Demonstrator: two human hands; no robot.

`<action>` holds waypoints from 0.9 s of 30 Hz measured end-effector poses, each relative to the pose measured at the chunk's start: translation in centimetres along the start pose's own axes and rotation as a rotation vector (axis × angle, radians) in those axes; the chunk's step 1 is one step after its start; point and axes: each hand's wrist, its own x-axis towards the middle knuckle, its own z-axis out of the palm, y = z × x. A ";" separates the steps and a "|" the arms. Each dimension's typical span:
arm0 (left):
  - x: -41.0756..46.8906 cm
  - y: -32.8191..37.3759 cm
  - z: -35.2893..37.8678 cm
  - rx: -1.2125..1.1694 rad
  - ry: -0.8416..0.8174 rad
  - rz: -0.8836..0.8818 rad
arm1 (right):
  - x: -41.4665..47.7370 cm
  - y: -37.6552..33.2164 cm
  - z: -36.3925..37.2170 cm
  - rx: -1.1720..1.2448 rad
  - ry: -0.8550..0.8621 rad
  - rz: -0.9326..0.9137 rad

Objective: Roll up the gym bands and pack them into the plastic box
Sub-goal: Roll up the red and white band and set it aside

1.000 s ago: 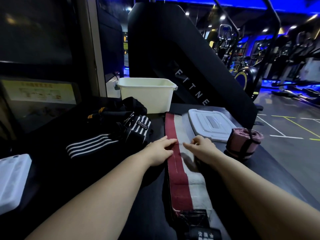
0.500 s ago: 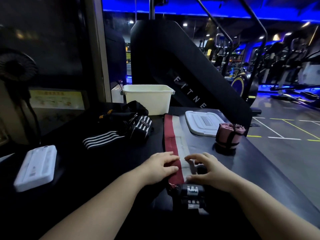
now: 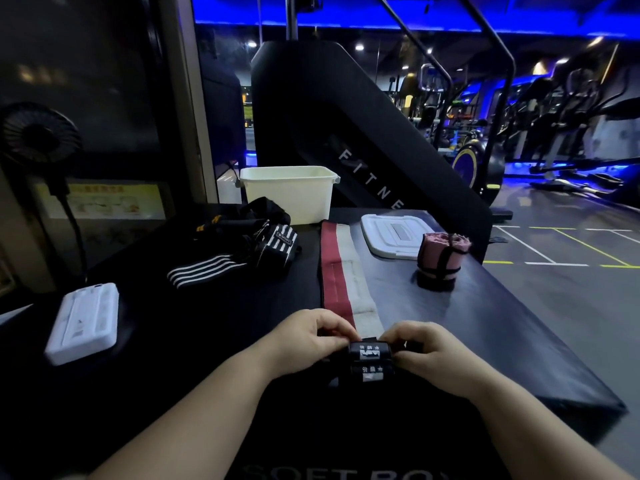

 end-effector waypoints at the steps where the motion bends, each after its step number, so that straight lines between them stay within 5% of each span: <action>1: -0.1 0.0 0.1 -0.012 -0.012 -0.007 | -0.2 -0.1 -0.1 0.056 -0.028 0.025; 10: -0.8 1.4 0.5 -0.232 -0.114 -0.164 | -1.2 -0.5 0.0 0.151 -0.021 0.073; 27: -0.3 1.6 1.8 -0.099 -0.025 -0.161 | -3.3 -2.6 1.5 -0.077 0.274 -0.055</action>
